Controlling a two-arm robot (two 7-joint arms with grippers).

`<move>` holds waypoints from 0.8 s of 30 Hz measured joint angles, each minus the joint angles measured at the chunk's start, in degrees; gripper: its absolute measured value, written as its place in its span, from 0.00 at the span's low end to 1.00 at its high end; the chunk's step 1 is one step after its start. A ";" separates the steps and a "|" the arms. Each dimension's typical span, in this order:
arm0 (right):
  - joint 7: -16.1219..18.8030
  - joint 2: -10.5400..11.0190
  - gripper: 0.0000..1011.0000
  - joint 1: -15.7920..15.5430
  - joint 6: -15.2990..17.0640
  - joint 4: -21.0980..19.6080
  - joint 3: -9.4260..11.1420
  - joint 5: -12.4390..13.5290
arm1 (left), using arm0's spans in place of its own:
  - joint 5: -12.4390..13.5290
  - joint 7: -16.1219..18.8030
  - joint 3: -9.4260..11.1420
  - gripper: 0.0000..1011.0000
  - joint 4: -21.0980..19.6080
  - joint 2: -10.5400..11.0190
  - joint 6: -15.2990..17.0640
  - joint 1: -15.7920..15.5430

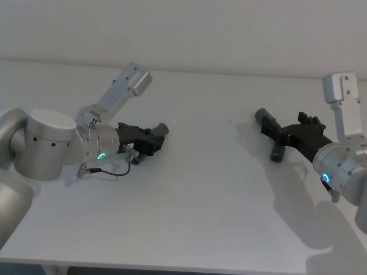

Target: Use both hands to pick up one end of the pipe from the table, align the ends, and insert them.

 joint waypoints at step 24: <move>3.57 -0.83 0.99 5.81 5.28 7.47 -1.29 0.02 | 0.01 0.00 0.00 0.34 0.00 0.00 -0.01 0.00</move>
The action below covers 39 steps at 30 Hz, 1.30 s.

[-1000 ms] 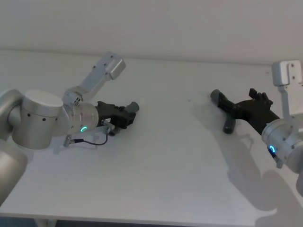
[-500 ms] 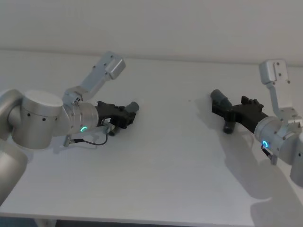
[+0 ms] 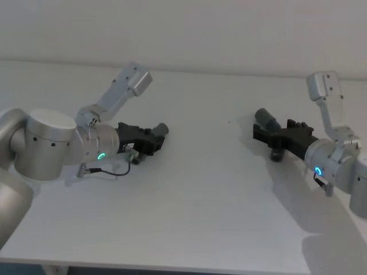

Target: Use both hands to pick up one end of the pipe from the table, align the ends, and insert them.

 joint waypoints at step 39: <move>2.61 -0.46 0.43 1.53 1.38 2.88 -0.46 -0.63 | 0.01 0.01 0.00 0.35 0.00 0.00 0.02 0.00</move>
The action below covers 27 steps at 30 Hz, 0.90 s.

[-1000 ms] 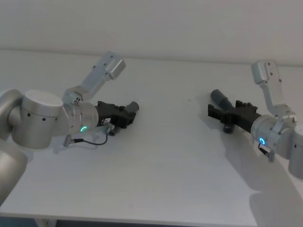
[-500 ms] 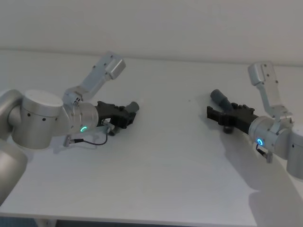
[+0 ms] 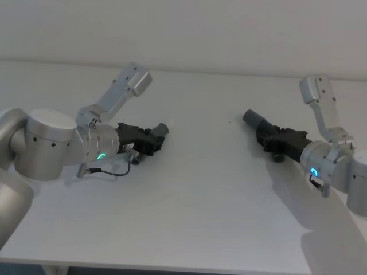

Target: Use both hands to pick up one end of the pipe from the table, align the ends, and insert them.

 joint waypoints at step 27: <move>0.70 -0.38 0.18 -0.53 -2.50 -0.33 0.29 -0.13 | 1.01 0.13 0.00 0.34 -0.65 -0.07 -1.97 -0.12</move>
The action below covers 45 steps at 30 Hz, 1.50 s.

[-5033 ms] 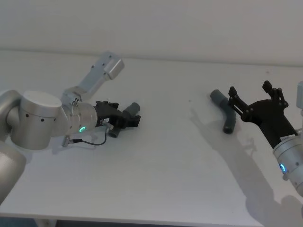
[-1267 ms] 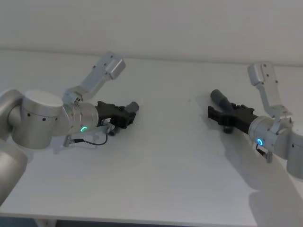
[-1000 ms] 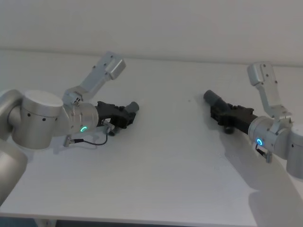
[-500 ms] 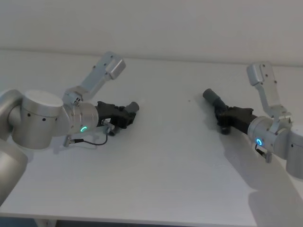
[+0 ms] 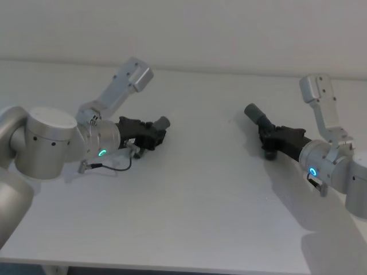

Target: Use both hands to pick up one end of the pipe from the table, align the ends, and insert them.

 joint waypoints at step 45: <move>27.73 11.61 0.18 2.84 -24.71 -0.52 -1.18 5.43 | -1.30 -22.98 3.09 0.34 -0.75 9.54 -16.96 -10.29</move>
